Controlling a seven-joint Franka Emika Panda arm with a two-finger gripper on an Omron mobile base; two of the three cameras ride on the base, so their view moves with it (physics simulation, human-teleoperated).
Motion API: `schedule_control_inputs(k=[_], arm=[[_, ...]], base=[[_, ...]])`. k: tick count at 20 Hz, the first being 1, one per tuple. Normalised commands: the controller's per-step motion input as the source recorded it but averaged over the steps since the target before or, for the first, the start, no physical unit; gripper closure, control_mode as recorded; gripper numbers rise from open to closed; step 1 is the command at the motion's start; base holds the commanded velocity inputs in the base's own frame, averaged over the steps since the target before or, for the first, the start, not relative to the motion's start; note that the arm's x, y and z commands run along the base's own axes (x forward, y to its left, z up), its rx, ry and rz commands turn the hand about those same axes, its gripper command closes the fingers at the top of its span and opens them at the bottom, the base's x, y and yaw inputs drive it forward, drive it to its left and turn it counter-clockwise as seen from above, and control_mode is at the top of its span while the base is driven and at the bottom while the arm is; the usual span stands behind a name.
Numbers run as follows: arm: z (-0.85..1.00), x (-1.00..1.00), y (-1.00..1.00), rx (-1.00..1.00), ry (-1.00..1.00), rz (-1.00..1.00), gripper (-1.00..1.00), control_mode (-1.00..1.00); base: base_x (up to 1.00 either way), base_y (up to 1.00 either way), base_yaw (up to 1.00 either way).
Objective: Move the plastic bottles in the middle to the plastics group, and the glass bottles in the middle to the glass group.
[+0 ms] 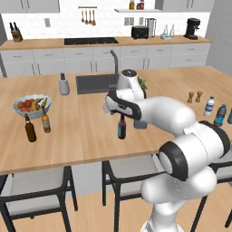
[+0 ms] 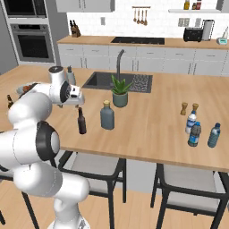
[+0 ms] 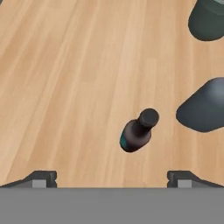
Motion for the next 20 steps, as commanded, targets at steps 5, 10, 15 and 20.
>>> schedule_control_inputs(k=[5, 10, 15, 20], arm=[[-0.09, -0.16, -0.26, 0.00, 0.06, 0.00, -1.00, -1.00], [-0.19, -0.09, -0.36, 0.00, 0.00, 0.00, -1.00, -1.00], [-0.07, -0.06, -0.27, 0.00, 0.00, 0.00, -1.00, -1.00], [-0.15, 0.18, 0.25, 0.01, -0.01, 0.00, -1.00, -1.00]], base=[[0.00, 0.00, 0.00], [0.00, 0.00, 0.00], [0.00, 0.00, 0.00], [0.00, 0.00, 0.00]])
